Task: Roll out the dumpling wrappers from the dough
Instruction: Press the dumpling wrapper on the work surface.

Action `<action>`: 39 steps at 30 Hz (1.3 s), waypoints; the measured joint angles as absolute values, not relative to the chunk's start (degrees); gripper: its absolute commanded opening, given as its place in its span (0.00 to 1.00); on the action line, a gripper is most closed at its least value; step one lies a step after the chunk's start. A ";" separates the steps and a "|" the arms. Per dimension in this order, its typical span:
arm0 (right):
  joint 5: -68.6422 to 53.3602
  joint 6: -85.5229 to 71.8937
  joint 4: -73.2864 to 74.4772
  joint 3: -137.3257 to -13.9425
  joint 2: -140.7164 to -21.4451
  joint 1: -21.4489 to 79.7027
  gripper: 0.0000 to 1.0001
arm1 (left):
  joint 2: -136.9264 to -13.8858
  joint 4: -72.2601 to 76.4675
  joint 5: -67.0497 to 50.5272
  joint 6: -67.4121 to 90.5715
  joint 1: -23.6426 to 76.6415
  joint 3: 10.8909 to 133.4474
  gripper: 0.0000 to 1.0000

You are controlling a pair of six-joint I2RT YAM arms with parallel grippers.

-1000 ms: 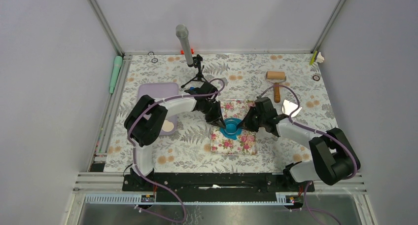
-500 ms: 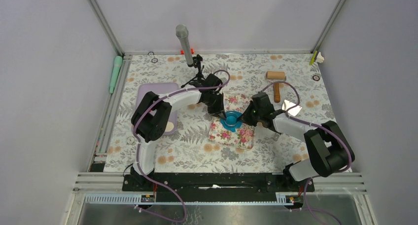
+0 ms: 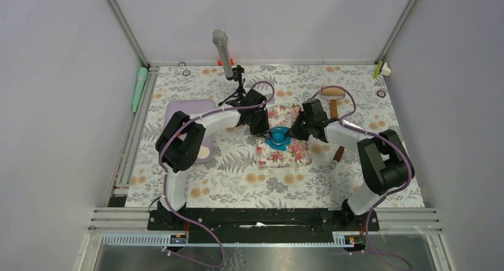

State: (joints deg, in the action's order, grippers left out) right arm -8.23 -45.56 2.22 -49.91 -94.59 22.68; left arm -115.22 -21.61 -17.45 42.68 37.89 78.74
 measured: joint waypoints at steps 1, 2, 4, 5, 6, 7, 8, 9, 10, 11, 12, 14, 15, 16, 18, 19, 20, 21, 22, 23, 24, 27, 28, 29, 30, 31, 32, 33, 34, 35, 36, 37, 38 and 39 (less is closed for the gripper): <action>-8.45 -45.58 1.74 -49.47 -94.45 22.59 0.00 | -115.63 -22.41 -17.45 42.52 37.87 79.57 0.00; -8.62 -45.65 0.95 -48.62 -94.13 22.52 0.00 | -116.11 -23.53 -17.43 42.28 37.85 80.68 0.00; -8.67 -46.35 -1.48 -46.59 -93.12 22.50 0.00 | -116.95 -25.12 -17.52 41.85 37.80 82.35 0.00; -8.60 -46.70 -2.50 -45.71 -92.60 22.55 0.00 | -117.27 -25.85 -17.54 41.65 37.80 83.02 0.00; -8.40 -47.09 -3.75 -44.60 -91.92 22.65 0.00 | -117.67 -26.65 -17.61 41.41 37.80 83.81 0.00; -8.21 -47.53 -4.60 -43.62 -91.24 22.76 0.00 | -118.02 -27.31 -17.80 41.10 37.80 84.42 0.00; -8.12 -48.10 -5.74 -42.24 -90.32 22.87 0.00 | -118.34 -27.90 -18.09 40.75 37.82 85.03 0.00; -8.14 -48.64 -6.52 -40.99 -89.36 22.94 0.00 | -118.63 -28.51 -18.44 40.42 37.87 85.49 0.00; -8.19 -49.39 -7.16 -39.53 -88.23 23.00 0.00 | -118.76 -28.82 -18.63 40.10 37.98 85.69 0.00; -8.23 -49.93 -7.51 -38.48 -87.29 23.09 0.00 | -118.89 -29.12 -18.92 39.55 38.17 85.86 0.00; -8.21 -50.43 -7.84 -37.23 -86.11 23.24 0.00 | -118.93 -29.30 -19.14 39.03 38.30 85.93 0.00; -8.21 -51.20 -7.42 -35.33 -83.85 23.53 0.00 | -118.91 -29.45 -19.42 38.11 38.70 85.86 0.00; -8.21 -51.33 -6.98 -34.96 -83.18 23.62 0.00 | -118.83 -29.43 -19.53 37.67 38.94 85.65 0.00; -8.21 -51.33 -6.17 -34.70 -82.48 23.68 0.00 | -118.65 -29.30 -19.64 37.41 39.09 85.30 0.00; -8.32 -51.31 -4.67 -34.44 -81.43 23.88 0.00 | -117.80 -28.01 -19.86 36.91 39.48 83.72 0.00; -8.47 -51.29 -3.86 -34.30 -80.90 24.03 0.00 | -117.32 -27.29 -19.94 36.75 39.70 82.78 0.00; -8.60 -51.24 -3.11 -34.22 -80.47 24.14 0.00 | -116.81 -26.55 -20.01 36.56 39.88 81.84 0.00; -8.69 -51.20 -2.35 -34.20 -80.05 24.27 0.00 | -116.22 -25.74 -20.05 36.42 40.12 80.82 0.00; -8.69 -51.09 -1.96 -34.20 -79.77 24.38 0.00 | -115.83 -25.17 -20.03 36.40 40.40 80.03 0.00; -8.69 -50.92 -1.48 -34.20 -79.57 24.45 0.00 | -115.44 -24.58 -19.86 36.40 40.71 79.29 0.00; -8.69 -50.76 -1.08 -34.22 -79.48 24.49 0.00 | -115.15 -24.12 -19.53 36.40 41.12 78.78 0.00; -8.73 -50.09 -0.34 -34.72 -79.79 24.51 0.01 | -114.85 -23.49 -18.26 36.38 41.82 78.11 0.00; -8.78 -49.89 -0.27 -34.92 -79.90 24.51 0.03 | -114.83 -23.14 -17.76 36.38 42.02 77.80 0.00; -9.06 -49.08 0.49 -35.81 -80.66 24.49 0.05 | -114.74 -22.76 -17.30 36.38 42.19 77.49 0.00; -9.21 -48.31 1.26 -36.56 -81.23 24.49 0.07 | -114.72 -22.63 -16.93 36.38 42.35 77.38 0.00; -9.34 -47.24 2.44 -37.60 -81.91 24.49 0.07 | -114.74 -22.63 -16.60 36.36 42.46 77.38 0.00; -9.54 -46.11 3.70 -38.74 -82.59 24.49 0.08 | -114.74 -22.63 -16.38 36.36 42.52 77.38 0.00; -9.63 -45.04 4.99 -39.81 -83.26 24.49 0.08 | -114.83 -22.63 -16.23 36.38 42.57 77.41 0.00; -9.69 -44.31 5.85 -40.53 -83.74 24.49 0.08 | -114.85 -22.63 -16.14 36.38 42.63 77.38 0.00; -9.74 -43.51 6.68 -41.28 -84.18 24.49 0.08 | -114.85 -22.63 -16.01 36.36 42.65 77.38 0.00; -9.76 -43.00 7.20 -41.71 -84.47 24.49 0.09 | -114.83 -22.61 -15.92 36.38 42.70 77.34 0.00; -9.78 -42.63 7.51 -41.98 -84.64 24.49 0.11 | -114.74 -22.46 -15.81 36.40 42.72 77.19 0.00; -9.78 -42.37 7.70 -42.17 -84.82 24.49 0.13 | -114.65 -22.35 -15.75 36.40 42.74 77.10 0.00; -9.78 -42.26 7.73 -42.26 -85.01 24.51 0.14 | -114.52 -22.24 -15.66 36.40 42.76 76.97 0.00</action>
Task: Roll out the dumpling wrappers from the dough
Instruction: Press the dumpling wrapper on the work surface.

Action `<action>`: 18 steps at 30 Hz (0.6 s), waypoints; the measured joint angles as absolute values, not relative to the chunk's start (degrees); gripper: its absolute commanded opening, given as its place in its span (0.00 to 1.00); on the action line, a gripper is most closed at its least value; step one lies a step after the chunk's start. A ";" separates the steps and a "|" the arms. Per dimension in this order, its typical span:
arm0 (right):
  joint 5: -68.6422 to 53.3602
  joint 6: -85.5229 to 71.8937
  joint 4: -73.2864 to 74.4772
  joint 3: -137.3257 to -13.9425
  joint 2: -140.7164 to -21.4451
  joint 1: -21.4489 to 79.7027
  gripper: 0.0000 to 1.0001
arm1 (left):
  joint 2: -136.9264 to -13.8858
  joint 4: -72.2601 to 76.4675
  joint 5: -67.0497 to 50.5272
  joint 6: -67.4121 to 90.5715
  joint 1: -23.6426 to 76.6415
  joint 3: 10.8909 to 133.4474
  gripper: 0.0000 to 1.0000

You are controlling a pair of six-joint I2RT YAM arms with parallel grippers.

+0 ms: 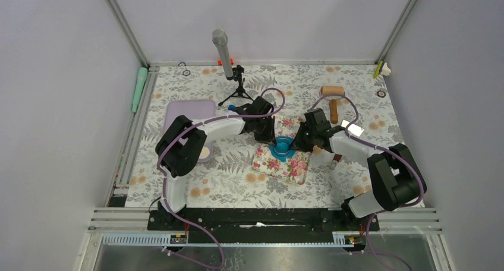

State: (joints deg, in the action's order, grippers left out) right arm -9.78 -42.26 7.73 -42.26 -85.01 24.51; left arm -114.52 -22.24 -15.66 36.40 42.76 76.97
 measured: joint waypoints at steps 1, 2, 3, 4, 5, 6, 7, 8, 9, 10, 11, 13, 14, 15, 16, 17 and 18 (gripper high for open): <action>-9.78 -42.22 7.66 -42.33 -85.27 24.49 0.14 | -114.39 -21.89 -15.51 36.40 42.83 76.69 0.00; -9.78 -42.22 7.46 -42.37 -85.65 24.51 0.14 | -114.21 -21.65 -15.29 36.40 42.89 76.47 0.00; -9.78 -42.24 7.35 -42.39 -85.86 24.51 0.13 | -114.06 -21.43 -15.05 36.40 42.98 76.23 0.00; -9.78 -42.24 7.29 -42.44 -86.00 24.51 0.11 | -113.93 -21.12 -14.79 36.40 43.07 75.96 0.00; -9.76 -42.24 7.31 -42.48 -86.00 24.51 0.08 | -113.69 -20.86 -14.52 36.40 43.16 75.70 0.00; -9.69 -42.26 7.33 -42.50 -86.00 24.58 0.04 | -113.56 -20.60 -14.35 36.42 43.22 75.46 0.00; -9.63 -42.26 7.38 -42.54 -86.00 24.60 0.00 | -113.45 -20.43 -14.13 36.42 43.29 75.33 0.00; -9.56 -42.26 7.49 -42.61 -86.00 24.62 0.00 | -113.34 -20.32 -13.96 36.42 43.35 75.22 0.00; -9.52 -42.26 7.55 -42.70 -86.00 24.64 0.00 | -113.30 -20.25 -13.74 36.40 43.44 75.16 0.00; -9.45 -42.26 7.79 -42.83 -86.00 24.64 0.00 | -113.23 -20.21 -13.54 36.40 43.51 75.11 0.00; -9.30 -42.26 7.92 -42.94 -86.02 24.64 0.00 | -113.19 -20.21 -13.39 36.40 43.57 75.09 0.00; -9.06 -42.28 7.97 -42.96 -86.02 24.73 0.00 | -113.14 -20.16 -13.21 36.40 43.62 75.05 0.00; -9.06 -42.30 7.99 -42.96 -86.04 24.73 0.00 | -113.10 -20.16 -13.17 36.40 43.64 75.05 0.00; -9.04 -42.33 7.99 -42.98 -86.06 24.73 0.00 | -113.10 -20.18 -13.15 36.40 43.66 75.05 0.00; -9.04 -42.35 8.01 -43.00 -86.13 24.73 0.00 | -113.12 -20.25 -13.10 36.40 43.66 75.16 0.00; -9.04 -42.35 8.01 -43.03 -86.21 24.73 0.00 | -113.25 -20.58 -13.06 36.36 43.68 75.46 0.00; -9.06 -42.41 8.03 -43.07 -86.32 24.73 0.00 | -113.51 -21.17 -13.02 36.25 43.70 76.05 0.00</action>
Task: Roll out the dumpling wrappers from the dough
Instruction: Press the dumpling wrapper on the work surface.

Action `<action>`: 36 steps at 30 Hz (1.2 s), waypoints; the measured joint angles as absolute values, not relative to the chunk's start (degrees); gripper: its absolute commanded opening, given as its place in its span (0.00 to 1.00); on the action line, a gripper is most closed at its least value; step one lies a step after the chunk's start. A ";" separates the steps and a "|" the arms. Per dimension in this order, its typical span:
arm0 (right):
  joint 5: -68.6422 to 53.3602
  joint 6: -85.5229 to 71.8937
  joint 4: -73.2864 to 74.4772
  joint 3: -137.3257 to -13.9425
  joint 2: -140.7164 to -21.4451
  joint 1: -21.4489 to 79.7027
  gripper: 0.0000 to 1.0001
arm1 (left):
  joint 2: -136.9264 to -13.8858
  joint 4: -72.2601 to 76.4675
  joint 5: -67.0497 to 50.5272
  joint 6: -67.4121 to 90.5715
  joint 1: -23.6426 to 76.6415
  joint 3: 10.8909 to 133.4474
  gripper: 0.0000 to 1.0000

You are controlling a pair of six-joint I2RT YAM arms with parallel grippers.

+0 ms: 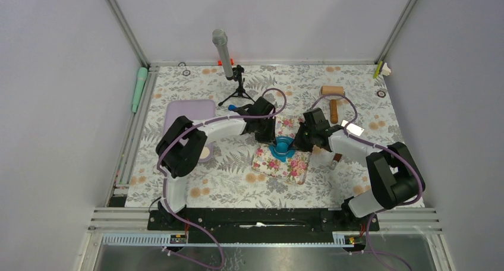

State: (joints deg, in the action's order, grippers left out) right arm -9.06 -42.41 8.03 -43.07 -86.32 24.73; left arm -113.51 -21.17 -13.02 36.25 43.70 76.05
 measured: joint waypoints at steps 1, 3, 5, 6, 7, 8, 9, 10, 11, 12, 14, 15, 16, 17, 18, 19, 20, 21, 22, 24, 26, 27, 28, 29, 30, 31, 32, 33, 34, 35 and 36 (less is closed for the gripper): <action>-9.08 -42.48 8.05 -43.11 -86.43 24.71 0.00 | -113.91 -21.98 -12.99 36.07 43.70 76.71 0.00; -9.13 -42.81 8.03 -43.11 -86.50 24.71 0.00 | -115.02 -24.32 -13.02 35.75 43.70 78.81 0.00; -9.21 -43.46 7.46 -42.57 -86.26 24.71 0.00 | -116.20 -27.18 -13.10 35.29 43.53 81.25 0.00; -9.28 -43.92 6.85 -42.02 -85.91 24.71 0.00 | -116.68 -28.32 -13.17 35.03 43.46 82.21 0.00; -9.30 -44.47 6.09 -41.36 -85.47 24.71 0.00 | -117.14 -29.36 -13.26 34.81 43.40 83.20 0.00; -9.30 -44.99 5.21 -40.56 -84.99 24.71 0.00 | -117.43 -30.22 -13.28 34.68 43.35 84.01 0.00; -9.30 -45.71 4.34 -39.55 -84.40 24.75 0.00 | -117.89 -31.24 -13.34 34.50 43.31 85.08 0.00; -9.23 -46.63 3.14 -38.41 -83.72 24.75 0.00 | -118.32 -32.21 -13.43 34.35 43.27 86.04 0.00; -9.17 -47.33 2.20 -37.65 -83.24 24.75 0.00 | -118.98 -33.52 -13.56 34.15 43.22 87.24 0.00; -9.08 -48.21 1.15 -36.80 -82.76 24.80 0.00 | -119.61 -34.63 -13.69 33.91 43.20 88.33 0.00; -8.69 -49.91 -0.47 -35.40 -81.93 24.93 0.00 | -120.73 -36.53 -14.17 33.36 43.09 90.11 0.00; -8.45 -50.65 -1.04 -34.89 -81.56 25.04 0.00 | -121.08 -37.17 -14.48 33.17 43.00 90.41 0.00; -8.10 -51.20 -1.26 -34.61 -81.34 25.15 0.00 | -121.21 -37.30 -14.76 33.08 42.92 90.45 0.00; -7.75 -51.64 -1.32 -34.52 -81.19 25.23 0.00 | -121.10 -36.99 -15.03 33.01 42.87 90.11 0.00; -7.38 -51.90 -1.26 -34.52 -81.14 25.36 0.00 | -120.64 -36.16 -15.27 33.04 42.83 89.23 0.00; -6.92 -51.99 -1.06 -34.65 -81.14 25.54 0.00 | -119.81 -34.59 -15.53 33.17 42.85 87.72 0.00; -6.57 -51.92 -0.54 -35.09 -81.28 25.67 0.00 | -118.76 -32.64 -15.81 33.41 42.87 85.89 0.00; -6.35 -51.70 0.16 -36.05 -81.73 25.78 0.00 | -117.71 -30.52 -15.97 33.71 42.87 84.03 0.00; -6.24 -51.24 1.61 -37.36 -82.61 25.76 0.00 | -116.79 -28.62 -15.94 34.06 42.92 82.35 0.00; -6.31 -50.11 5.43 -40.47 -84.73 25.52 0.00 | -115.37 -25.26 -15.81 34.52 43.05 79.53 0.00; -6.74 -49.21 8.86 -43.33 -86.83 25.12 0.00 | -114.80 -23.27 -15.81 34.52 43.07 77.89 0.00; -7.16 -48.71 10.66 -44.82 -87.83 24.88 0.00 | -114.67 -22.65 -15.88 34.46 43.07 77.38 0.00; -7.44 -48.40 11.81 -45.80 -88.44 24.64 0.00 | -114.48 -22.28 -15.92 34.37 43.07 77.10 0.00; -8.01 -47.99 13.15 -46.89 -89.19 24.34 0.00 | -114.28 -21.74 -15.92 34.33 43.07 76.64 0.00; -8.67 -47.57 14.37 -47.94 -89.86 23.99 0.00 | -114.02 -21.23 -15.92 34.33 43.07 76.20 0.00; -9.21 -47.13 15.31 -48.86 -90.52 23.73 0.00 | -113.91 -20.75 -15.94 34.30 43.07 75.83 0.00; -9.58 -46.81 16.14 -49.56 -91.05 23.57 0.00 | -113.67 -20.40 -15.99 34.30 43.07 75.55 0.00; -9.93 -46.37 16.99 -50.30 -91.64 23.44 0.00 | -113.67 -20.27 -15.99 34.30 43.07 75.46 0.00; -10.26 -46.02 17.63 -50.85 -92.09 23.29 0.00 | -113.69 -20.23 -16.01 34.26 43.07 75.44 0.00; -10.57 -45.87 17.74 -50.96 -92.23 23.20 0.00 | -113.73 -20.25 -16.01 34.24 43.07 75.53 0.00; -10.85 -45.82 17.63 -50.85 -92.25 23.07 0.00 | -113.91 -20.49 -16.01 34.02 43.07 75.81 0.00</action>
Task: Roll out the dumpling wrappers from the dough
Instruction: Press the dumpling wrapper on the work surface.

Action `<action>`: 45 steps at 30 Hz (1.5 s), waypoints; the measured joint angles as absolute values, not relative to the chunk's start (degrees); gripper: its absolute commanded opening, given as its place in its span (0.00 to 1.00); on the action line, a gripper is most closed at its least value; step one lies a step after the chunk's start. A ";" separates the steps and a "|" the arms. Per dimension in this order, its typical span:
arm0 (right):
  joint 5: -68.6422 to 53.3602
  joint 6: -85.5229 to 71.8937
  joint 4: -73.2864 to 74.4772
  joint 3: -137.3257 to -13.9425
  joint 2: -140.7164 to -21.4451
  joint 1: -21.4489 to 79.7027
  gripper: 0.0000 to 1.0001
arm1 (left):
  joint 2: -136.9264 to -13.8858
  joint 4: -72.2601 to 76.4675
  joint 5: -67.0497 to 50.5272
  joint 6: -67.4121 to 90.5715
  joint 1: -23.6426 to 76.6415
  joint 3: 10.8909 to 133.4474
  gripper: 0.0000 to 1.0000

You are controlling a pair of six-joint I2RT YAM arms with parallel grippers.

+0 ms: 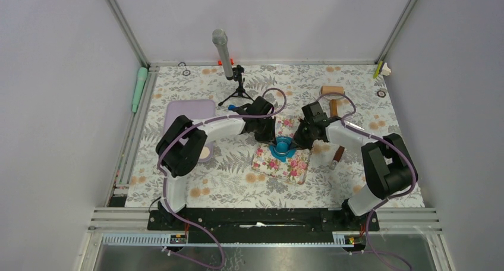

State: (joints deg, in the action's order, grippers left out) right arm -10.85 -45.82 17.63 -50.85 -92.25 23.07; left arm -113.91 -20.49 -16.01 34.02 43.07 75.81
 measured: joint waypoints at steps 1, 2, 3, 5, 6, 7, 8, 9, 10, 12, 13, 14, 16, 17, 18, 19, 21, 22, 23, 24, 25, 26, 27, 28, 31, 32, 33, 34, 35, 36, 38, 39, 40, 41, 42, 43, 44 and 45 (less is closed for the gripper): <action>-11.05 -45.89 17.19 -50.43 -92.03 23.05 0.00 | -114.19 -21.08 -16.01 33.80 43.05 76.31 0.00; -11.11 -46.04 16.34 -49.74 -91.68 23.03 0.00 | -114.87 -22.37 -16.19 33.32 42.98 77.49 0.00; -11.07 -46.30 15.55 -48.99 -91.31 23.07 0.00 | -115.61 -24.01 -16.56 32.86 42.83 78.98 0.00; -10.74 -47.24 13.21 -46.98 -90.00 23.57 0.00 | -117.19 -27.16 -17.54 32.05 42.46 81.78 0.00; -10.26 -47.83 11.94 -45.93 -89.25 23.81 0.00 | -118.04 -28.97 -18.06 31.64 42.26 83.37 0.00; -9.63 -48.60 10.52 -44.73 -88.36 24.32 0.00 | -118.93 -30.76 -18.46 31.22 42.15 85.06 0.00; -8.88 -49.45 9.17 -43.51 -87.53 24.75 0.00 | -119.66 -32.23 -18.72 30.85 42.09 86.39 0.00; -8.12 -50.09 8.14 -42.57 -86.72 25.17 0.00 | -120.44 -33.87 -18.87 30.41 42.04 87.94 0.00; -7.11 -50.92 7.05 -41.60 -85.93 25.69 0.00 | -121.40 -35.90 -19.00 29.95 42.00 89.93 0.00; -5.39 -52.29 5.72 -40.32 -84.42 26.65 0.00 | -122.93 -39.09 -19.20 29.17 42.00 92.99 0.00; -4.58 -52.84 5.28 -39.83 -83.90 27.05 0.00 | -123.48 -40.23 -19.27 28.82 42.00 94.08 0.00; -3.95 -53.41 5.04 -39.55 -83.55 27.40 0.00 | -124.03 -41.32 -19.29 28.49 42.00 95.13 0.00; -2.76 -54.04 5.10 -39.48 -83.31 27.81 0.00 | -124.95 -42.89 -19.42 27.99 42.00 96.55 0.00; -2.33 -54.33 5.26 -39.53 -83.31 27.99 0.00 | -125.27 -43.48 -19.51 27.83 42.00 96.92 0.00; -1.85 -54.50 5.54 -39.72 -83.31 28.16 0.00 | -125.43 -43.79 -19.57 27.70 42.00 97.14 0.00; -1.34 -54.57 5.98 -40.03 -83.46 28.34 0.00 | -125.40 -43.72 -19.59 27.64 42.00 96.99 0.00; -0.49 -54.48 7.49 -41.28 -84.25 28.67 0.00 | -124.66 -42.61 -19.57 27.64 42.09 95.77 0.00; -0.38 -54.41 8.40 -42.02 -84.73 28.67 0.00 | -123.96 -41.47 -19.51 27.73 42.15 94.61 0.00; -0.30 -54.28 9.39 -42.85 -85.38 28.56 0.00 | -122.80 -39.86 -19.31 27.90 42.26 92.99 0.00; -0.30 -54.17 10.22 -43.55 -85.91 28.47 0.00 | -121.69 -37.89 -19.11 28.14 42.35 91.13 0.00; -0.38 -54.00 11.03 -44.18 -86.56 28.34 0.00 | -120.57 -35.83 -18.90 28.47 42.41 89.23 0.00; -0.64 -53.76 11.77 -44.86 -87.07 28.16 0.00 | -119.55 -33.76 -18.74 28.84 42.46 87.31 0.00; -1.13 -53.52 12.62 -45.60 -87.61 27.86 0.00 | -118.76 -32.08 -18.70 29.12 42.48 85.86 0.00; -1.41 -53.34 13.21 -46.09 -87.94 27.62 0.00 | -117.93 -30.22 -18.65 29.52 42.50 84.20 0.00; -2.76 -52.69 14.98 -47.64 -88.73 26.79 0.00 | -115.79 -25.17 -18.68 30.52 42.52 79.94 0.00; -3.16 -52.34 15.42 -48.03 -88.92 26.57 0.00 | -115.35 -24.12 -18.68 30.70 42.57 79.09 0.00; -3.49 -52.18 15.73 -48.29 -89.08 26.39 0.00 | -114.98 -23.29 -18.63 30.81 42.61 78.43 0.00; -3.79 -52.01 16.08 -48.53 -89.23 26.22 0.00 | -114.76 -22.79 -18.59 30.87 42.65 78.02 0.00; -4.12 -51.77 16.29 -48.75 -89.43 26.04 0.00 | -114.61 -22.52 -18.57 30.89 42.72 77.82 0.00; -4.21 -51.59 16.51 -48.93 -89.54 25.96 0.00 | -114.56 -22.44 -18.55 30.87 42.74 77.80 0.00; -4.29 -51.24 16.67 -49.08 -89.62 25.87 0.00 | -114.52 -22.37 -18.55 30.87 42.78 77.73 0.00; -4.32 -51.13 16.84 -49.21 -89.65 25.82 0.00 | -114.50 -22.37 -18.52 30.87 42.81 77.73 0.00; -4.38 -50.98 16.93 -49.30 -89.69 25.80 0.00 | -114.48 -22.37 -18.55 30.87 42.83 77.73 0.00; -4.47 -50.76 16.99 -49.39 -89.73 25.74 0.00 | -114.48 -22.33 -18.55 30.87 42.83 77.73 0.00; -4.47 -50.63 17.15 -49.45 -89.73 25.61 0.00 | -114.48 -22.20 -18.63 30.89 42.85 77.71 0.00; -4.47 -50.33 17.39 -49.60 -89.73 25.39 0.00 | -114.48 -21.85 -18.74 30.89 42.92 77.67 0.00; -4.45 -50.13 17.52 -49.65 -89.76 25.21 0.00 | -114.48 -21.47 -18.85 30.89 43.00 77.60 0.00; -4.47 -49.87 17.61 -49.67 -89.76 24.99 0.00 | -114.48 -21.26 -19.00 30.89 43.07 77.60 0.00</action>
